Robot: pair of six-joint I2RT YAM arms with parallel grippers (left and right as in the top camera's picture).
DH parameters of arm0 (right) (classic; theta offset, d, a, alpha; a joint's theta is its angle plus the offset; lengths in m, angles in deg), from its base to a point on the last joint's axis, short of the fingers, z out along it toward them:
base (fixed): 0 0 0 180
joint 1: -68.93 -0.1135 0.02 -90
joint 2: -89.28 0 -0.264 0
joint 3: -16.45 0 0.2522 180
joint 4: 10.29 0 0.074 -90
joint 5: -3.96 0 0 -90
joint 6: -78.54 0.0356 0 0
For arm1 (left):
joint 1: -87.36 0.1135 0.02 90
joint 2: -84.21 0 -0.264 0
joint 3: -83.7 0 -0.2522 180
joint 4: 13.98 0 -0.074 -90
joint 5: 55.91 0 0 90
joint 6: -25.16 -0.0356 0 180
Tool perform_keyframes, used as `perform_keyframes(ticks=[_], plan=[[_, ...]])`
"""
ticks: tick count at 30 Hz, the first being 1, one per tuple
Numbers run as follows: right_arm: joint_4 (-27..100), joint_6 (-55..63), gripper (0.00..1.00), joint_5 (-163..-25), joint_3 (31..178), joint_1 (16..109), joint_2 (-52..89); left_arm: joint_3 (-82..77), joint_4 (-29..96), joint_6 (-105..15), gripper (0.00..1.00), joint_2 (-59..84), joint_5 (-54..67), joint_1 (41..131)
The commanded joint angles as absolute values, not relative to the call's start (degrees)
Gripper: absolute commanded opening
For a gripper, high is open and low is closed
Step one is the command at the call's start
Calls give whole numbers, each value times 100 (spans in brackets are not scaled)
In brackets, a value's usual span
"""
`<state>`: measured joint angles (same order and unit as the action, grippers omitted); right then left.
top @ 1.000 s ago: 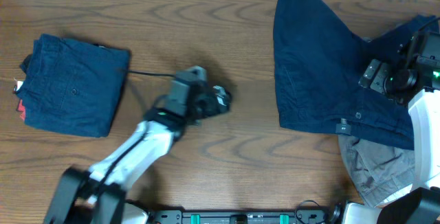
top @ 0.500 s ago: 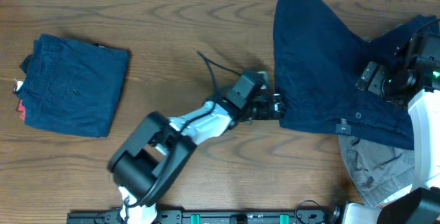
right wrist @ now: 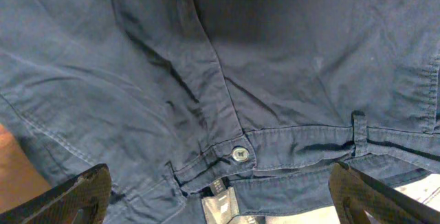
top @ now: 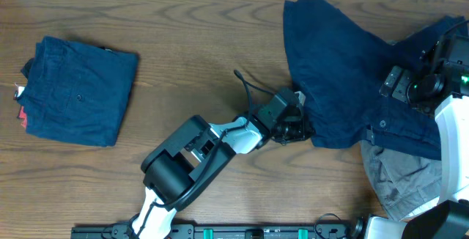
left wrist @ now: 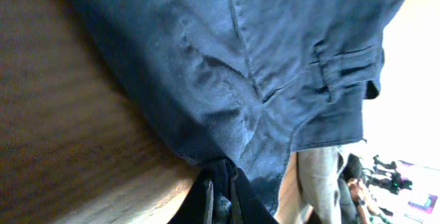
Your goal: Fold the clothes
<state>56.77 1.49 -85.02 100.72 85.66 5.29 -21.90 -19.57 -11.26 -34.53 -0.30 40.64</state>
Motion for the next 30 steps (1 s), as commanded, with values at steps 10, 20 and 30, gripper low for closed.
perform_keyframes(ticks=[10,20,30], plan=[[5644,173,99,-8478,10117,8586,538,-1661,-712,-2299,6,-913,-988,6002],[5640,129,99,-8476,10117,8586,538,-1663,3588,-4538,6,-388,175,7967],[5666,85,99,-8476,10089,8586,527,-1663,2200,-4223,26,-388,770,9652]])
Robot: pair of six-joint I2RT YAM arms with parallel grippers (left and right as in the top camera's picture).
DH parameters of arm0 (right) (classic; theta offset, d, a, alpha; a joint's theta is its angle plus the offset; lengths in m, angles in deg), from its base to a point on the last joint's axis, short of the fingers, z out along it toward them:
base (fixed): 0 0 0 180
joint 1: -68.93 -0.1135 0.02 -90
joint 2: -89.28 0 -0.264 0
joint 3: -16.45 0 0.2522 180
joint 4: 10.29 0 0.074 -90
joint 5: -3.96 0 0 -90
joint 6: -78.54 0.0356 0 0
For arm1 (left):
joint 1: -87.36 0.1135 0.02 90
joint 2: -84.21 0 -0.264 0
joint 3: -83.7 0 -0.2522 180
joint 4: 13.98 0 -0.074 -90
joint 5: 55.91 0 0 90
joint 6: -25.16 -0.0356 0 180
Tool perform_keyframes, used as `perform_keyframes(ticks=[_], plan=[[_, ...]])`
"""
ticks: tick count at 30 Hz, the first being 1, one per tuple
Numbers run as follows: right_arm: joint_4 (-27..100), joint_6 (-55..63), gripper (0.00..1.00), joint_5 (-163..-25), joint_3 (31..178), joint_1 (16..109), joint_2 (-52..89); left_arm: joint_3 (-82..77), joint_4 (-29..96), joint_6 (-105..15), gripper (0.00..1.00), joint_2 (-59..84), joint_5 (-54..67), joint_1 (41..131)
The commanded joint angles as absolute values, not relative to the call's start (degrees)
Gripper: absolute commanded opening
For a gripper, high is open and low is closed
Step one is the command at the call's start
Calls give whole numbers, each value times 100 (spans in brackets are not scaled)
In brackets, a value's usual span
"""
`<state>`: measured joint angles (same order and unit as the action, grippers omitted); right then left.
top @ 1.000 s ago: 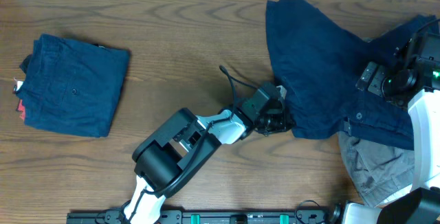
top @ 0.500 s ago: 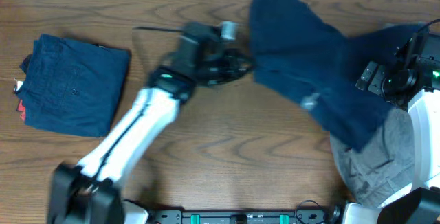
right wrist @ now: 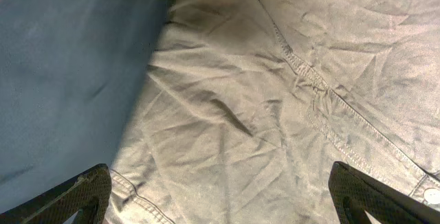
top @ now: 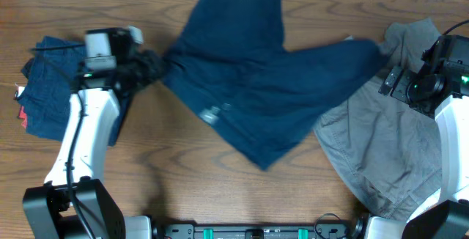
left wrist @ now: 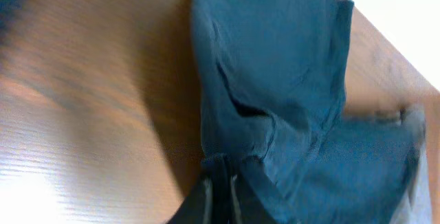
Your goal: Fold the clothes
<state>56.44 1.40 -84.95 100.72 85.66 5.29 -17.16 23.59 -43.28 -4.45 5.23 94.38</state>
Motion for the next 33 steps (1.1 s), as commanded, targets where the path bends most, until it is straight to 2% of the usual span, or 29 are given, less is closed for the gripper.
perform_keyframes(ticks=[1,2,3,8,9,13,18,24,25,28,31,33], plan=[[5668,85,99,-8476,10080,8586,527,-1663,2171,-4173,57,-388,754,9679],[5666,85,99,-8476,10069,8584,527,-1663,2206,-4175,81,-388,754,9677],[5666,85,99,-8476,10065,8584,527,-1663,2326,-4186,98,-388,754,9635],[5666,81,99,-8489,10063,8577,527,-1667,3719,-4186,98,-388,754,9200],[5666,-30,99,-8596,10061,8564,525,-1698,4307,-4183,98,-388,754,8940],[5666,-238,96,-8889,10058,8536,462,-1984,4984,-4035,98,-388,756,8149],[5666,-234,97,-8891,10058,8536,320,-2666,4611,-2857,98,-454,752,6968],[5666,-234,97,-8891,10058,8536,287,-3567,2993,-1499,99,-576,455,5768],[5668,-234,96,-8891,10058,8536,287,-3661,2707,-1342,97,-607,457,5635],[5664,-234,96,-8891,10058,8536,287,-3844,2060,-1303,71,-668,459,5270],[5664,-234,96,-8891,10058,8536,287,-3855,2020,-1307,49,-690,525,5058],[5666,-234,96,-8891,10058,8536,287,-3855,2031,-1307,26,-690,540,5025]])
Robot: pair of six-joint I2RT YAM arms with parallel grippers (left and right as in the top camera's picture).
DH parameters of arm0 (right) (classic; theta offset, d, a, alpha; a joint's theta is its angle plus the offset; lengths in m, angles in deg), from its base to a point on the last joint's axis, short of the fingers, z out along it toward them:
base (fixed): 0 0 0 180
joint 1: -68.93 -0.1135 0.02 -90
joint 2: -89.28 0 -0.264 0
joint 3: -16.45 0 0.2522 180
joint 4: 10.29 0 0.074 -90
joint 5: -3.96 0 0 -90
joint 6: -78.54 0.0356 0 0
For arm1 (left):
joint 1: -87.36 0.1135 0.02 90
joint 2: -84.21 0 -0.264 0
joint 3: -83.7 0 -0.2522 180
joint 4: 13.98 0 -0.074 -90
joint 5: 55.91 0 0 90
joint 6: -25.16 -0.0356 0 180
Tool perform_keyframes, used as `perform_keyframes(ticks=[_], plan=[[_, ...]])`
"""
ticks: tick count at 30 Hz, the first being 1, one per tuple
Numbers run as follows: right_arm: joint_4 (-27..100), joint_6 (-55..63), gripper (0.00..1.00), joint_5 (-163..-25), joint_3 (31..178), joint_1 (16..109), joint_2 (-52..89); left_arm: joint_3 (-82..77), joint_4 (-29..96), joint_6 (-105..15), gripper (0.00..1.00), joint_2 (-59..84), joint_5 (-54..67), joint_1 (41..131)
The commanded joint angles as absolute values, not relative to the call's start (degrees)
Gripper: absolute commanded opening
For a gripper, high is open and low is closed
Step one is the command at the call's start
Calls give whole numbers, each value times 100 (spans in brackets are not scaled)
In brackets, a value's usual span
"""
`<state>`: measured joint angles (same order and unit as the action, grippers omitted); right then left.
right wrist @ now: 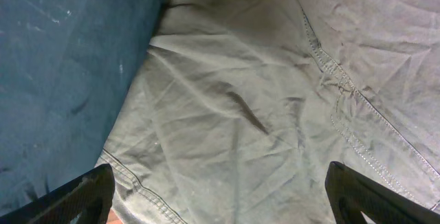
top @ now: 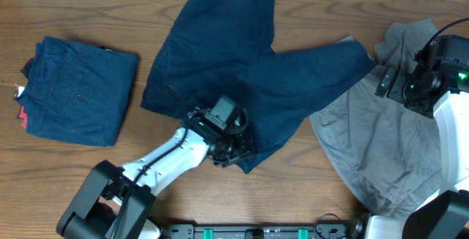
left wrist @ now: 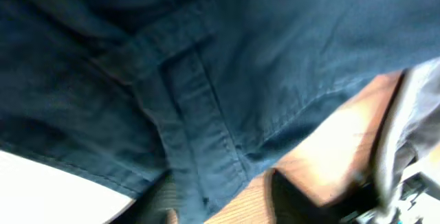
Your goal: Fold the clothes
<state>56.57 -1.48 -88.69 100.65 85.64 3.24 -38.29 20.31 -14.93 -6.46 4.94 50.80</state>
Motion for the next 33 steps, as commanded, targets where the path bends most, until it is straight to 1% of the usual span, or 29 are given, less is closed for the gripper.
perform_keyframes(ticks=[1,3,7,10,12,14,17,20,21,22,23,24,25,26,28,30,33], plan=[[5666,-234,96,-8891,10058,8536,287,-3855,2045,-1309,15,-690,540,5025],[5668,-234,96,-8891,10058,8536,287,-3855,2117,-1316,6,-688,540,5065],[5670,-234,97,-8891,10058,8536,287,-3853,2525,-1633,6,-685,538,5257],[5683,-234,97,-8889,10058,8536,287,-3814,3146,-2201,6,-620,544,5598],[5723,-236,96,-8895,10058,8536,287,-3735,3745,-2675,6,-522,700,5967],[5751,-321,93,-8950,10058,8536,276,-3611,4510,-3093,6,-347,1213,6536],[5812,-542,87,-9204,10058,8532,228,-3403,5430,-3502,6,5,2050,7624],[5812,-885,74,-9759,10058,8442,118,-3333,5682,-3696,6,386,2297,8665],[5806,-905,61,-9835,10058,8374,62,-3333,5695,-3694,6,490,2249,8940],[5790,-905,36,-9833,10058,8304,0,-3333,5695,-3696,6,595,2208,9220],[5760,-902,20,-9833,10058,8206,-85,-3333,5692,-3696,6,672,2212,9414],[5705,-902,8,-9835,10058,8097,-183,-3333,5692,-3696,6,731,2214,9587],[5644,-902,1,-9835,10058,7998,-277,-3333,5690,-3692,6,772,2214,9760],[5572,-937,1,-9844,10058,7876,-395,-3333,5671,-3696,6,796,2265,9875],[5454,-1213,1,-9936,10058,7633,-638,-3333,5651,-3655,6,805,2734,10103],[5314,-1287,1,-9931,10058,7426,-891,-3333,5598,-3421,6,803,3069,10341],[5030,-1283,1,-9938,10058,7209,-1300,-3333,5456,-3414,6,803,2951,10575]])
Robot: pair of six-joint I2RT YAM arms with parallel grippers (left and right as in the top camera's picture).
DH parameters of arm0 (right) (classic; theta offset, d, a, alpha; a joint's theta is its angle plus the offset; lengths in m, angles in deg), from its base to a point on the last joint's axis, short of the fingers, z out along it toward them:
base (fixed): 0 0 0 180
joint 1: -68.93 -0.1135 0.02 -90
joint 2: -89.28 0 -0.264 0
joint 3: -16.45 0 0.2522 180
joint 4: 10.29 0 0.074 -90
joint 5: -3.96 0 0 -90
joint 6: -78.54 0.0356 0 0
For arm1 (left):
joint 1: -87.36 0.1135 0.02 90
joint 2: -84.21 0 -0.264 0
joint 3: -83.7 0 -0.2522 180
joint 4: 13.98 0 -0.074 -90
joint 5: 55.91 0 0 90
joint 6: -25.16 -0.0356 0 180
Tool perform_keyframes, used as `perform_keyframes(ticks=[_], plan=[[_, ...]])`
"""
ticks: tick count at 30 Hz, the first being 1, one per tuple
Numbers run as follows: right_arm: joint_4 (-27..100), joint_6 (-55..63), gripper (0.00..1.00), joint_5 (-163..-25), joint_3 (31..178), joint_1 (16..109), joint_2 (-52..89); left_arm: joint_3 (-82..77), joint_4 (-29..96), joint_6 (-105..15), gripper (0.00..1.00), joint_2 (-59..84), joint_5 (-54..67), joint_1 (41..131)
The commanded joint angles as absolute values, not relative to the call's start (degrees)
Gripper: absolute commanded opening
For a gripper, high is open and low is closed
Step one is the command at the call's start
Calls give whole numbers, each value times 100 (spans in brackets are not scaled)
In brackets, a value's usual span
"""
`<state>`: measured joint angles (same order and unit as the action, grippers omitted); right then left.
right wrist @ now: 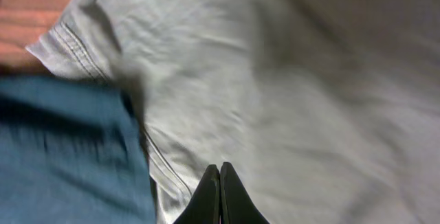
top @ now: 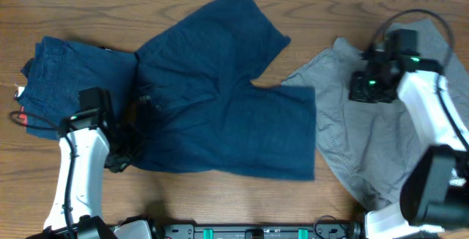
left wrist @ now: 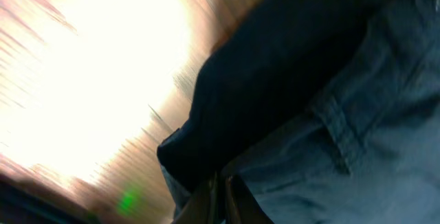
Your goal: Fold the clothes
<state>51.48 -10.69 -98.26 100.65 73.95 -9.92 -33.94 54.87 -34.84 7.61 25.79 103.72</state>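
Observation:
Navy shorts (top: 220, 111) lie spread flat in the middle of the table, waistband to the left. My left gripper (top: 121, 158) is at the waistband's near corner; in the left wrist view its fingers (left wrist: 221, 191) are shut on the dark cloth (left wrist: 330, 100). Grey shorts (top: 381, 144) lie crumpled at the right, one leg touching the navy hem. My right gripper (top: 365, 91) hovers over their upper left part, fingers (right wrist: 220, 177) shut together above the grey cloth (right wrist: 309, 80) with nothing seen between them.
A folded navy garment (top: 69, 74) lies at the far left with a red tag at its edge, its right side touching the spread shorts. Bare wooden table (top: 220, 195) runs along the near edge. The table's back edge is close behind the shorts.
My left gripper was open at the navy shorts' near hem; now it is shut on the waistband corner at the left. The shorts lie flatter. My right gripper has shut and moved left.
The navy shorts lay at the right over the grey ones, my left gripper shut on their edge. Then they lay stretched across the middle, still held at the far left. Then my left gripper was open at the near hem. Now it holds the waistband corner.

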Motion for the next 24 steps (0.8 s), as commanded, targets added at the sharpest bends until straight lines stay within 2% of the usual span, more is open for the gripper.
perform_keyframes(ticks=[1,10,15,19,24], plan=[[4947,-1283,1,-9940,10058,7163,-1431,-3333,5459,-3418,6,803,2916,10599],[4142,-1171,1,-10023,10058,7069,-2572,-3344,5498,-3418,6,801,2571,10407],[3985,-1095,1,-8773,10061,7244,-2861,-3346,5498,-3418,6,790,2573,10144],[3902,-564,1,-7239,10115,7817,-2865,-3346,5496,-3416,6,788,2573,9904],[3922,-74,3,-7038,10384,9069,-2865,-3346,5480,-3416,6,786,2573,9707]])
